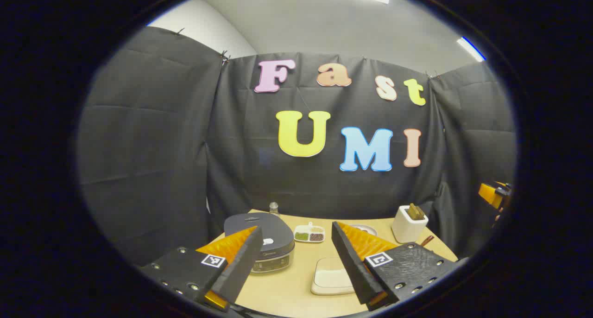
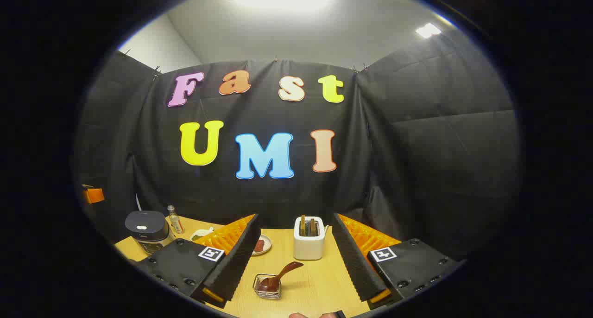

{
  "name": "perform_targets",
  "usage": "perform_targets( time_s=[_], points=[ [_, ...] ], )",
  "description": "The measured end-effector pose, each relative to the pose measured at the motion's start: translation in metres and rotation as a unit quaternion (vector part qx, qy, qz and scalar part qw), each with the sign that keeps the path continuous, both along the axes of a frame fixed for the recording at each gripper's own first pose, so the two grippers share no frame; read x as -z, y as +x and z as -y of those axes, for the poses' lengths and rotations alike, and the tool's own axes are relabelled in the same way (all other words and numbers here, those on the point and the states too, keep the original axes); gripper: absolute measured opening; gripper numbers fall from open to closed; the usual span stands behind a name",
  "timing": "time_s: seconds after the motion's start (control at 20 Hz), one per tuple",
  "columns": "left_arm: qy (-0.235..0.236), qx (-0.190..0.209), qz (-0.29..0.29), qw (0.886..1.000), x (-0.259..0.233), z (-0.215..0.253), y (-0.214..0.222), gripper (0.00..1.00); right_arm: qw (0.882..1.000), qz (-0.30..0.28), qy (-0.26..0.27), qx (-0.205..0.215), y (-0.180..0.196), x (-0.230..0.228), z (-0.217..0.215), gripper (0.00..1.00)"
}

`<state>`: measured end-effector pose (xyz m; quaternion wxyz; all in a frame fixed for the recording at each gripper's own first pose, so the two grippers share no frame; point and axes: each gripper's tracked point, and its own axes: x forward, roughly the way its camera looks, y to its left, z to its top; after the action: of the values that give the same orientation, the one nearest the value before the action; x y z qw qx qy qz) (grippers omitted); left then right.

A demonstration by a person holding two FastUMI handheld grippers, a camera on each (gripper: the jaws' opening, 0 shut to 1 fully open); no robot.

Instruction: Close the left gripper, press the button to open the rice cooker; take a wooden spoon from the chopstick holder with the right hand, scoop a spoonful of rice and pour it into the rice cooker, then put the wooden spoon back into the chopstick holder.

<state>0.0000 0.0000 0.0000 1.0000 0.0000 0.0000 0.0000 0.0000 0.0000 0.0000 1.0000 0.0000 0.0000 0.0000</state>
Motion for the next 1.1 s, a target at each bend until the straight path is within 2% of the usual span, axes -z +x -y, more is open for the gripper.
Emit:
perform_targets(
  time_s=[0.1,0.25,0.4,0.55,0.85,0.9,1.0,1.05,1.1],
  points=[
    [0.004,-0.006,0.000,1.000,0.000,0.006,-0.004,0.92,1.000,-0.001,0.004,-0.007,-0.002,0.004,0.005,0.98],
    [0.005,0.011,-0.004,1.000,0.004,0.022,-0.009,0.92,1.000,-0.006,-0.001,0.001,-0.004,0.012,0.012,0.98],
    [0.016,0.019,-0.004,1.000,0.006,0.022,-0.001,0.92,1.000,-0.015,0.006,0.004,-0.005,0.017,0.009,0.98],
    [0.003,0.035,-0.004,0.999,0.011,0.023,0.013,0.93,1.000,-0.015,0.001,0.022,-0.001,0.015,0.005,0.96],
    [-0.007,0.049,-0.008,0.999,0.014,-0.015,0.037,0.92,0.999,-0.009,0.015,0.040,0.003,0.006,-0.027,0.98],
    [-0.012,0.049,-0.011,0.999,0.015,-0.022,0.040,0.92,0.999,-0.011,0.018,0.042,0.003,0.007,-0.033,0.95],
    [-0.024,0.059,-0.016,0.998,0.020,-0.034,0.047,0.92,0.999,-0.016,0.019,0.048,0.005,0.011,-0.043,0.98],
    [-0.025,0.062,-0.016,0.998,0.023,-0.040,0.049,0.92,0.998,-0.018,0.017,0.050,0.005,0.013,-0.048,0.95],
    [-0.024,0.064,-0.015,0.998,0.025,-0.046,0.054,0.92,0.998,-0.020,0.013,0.053,0.005,0.015,-0.053,0.98]
  ],
)
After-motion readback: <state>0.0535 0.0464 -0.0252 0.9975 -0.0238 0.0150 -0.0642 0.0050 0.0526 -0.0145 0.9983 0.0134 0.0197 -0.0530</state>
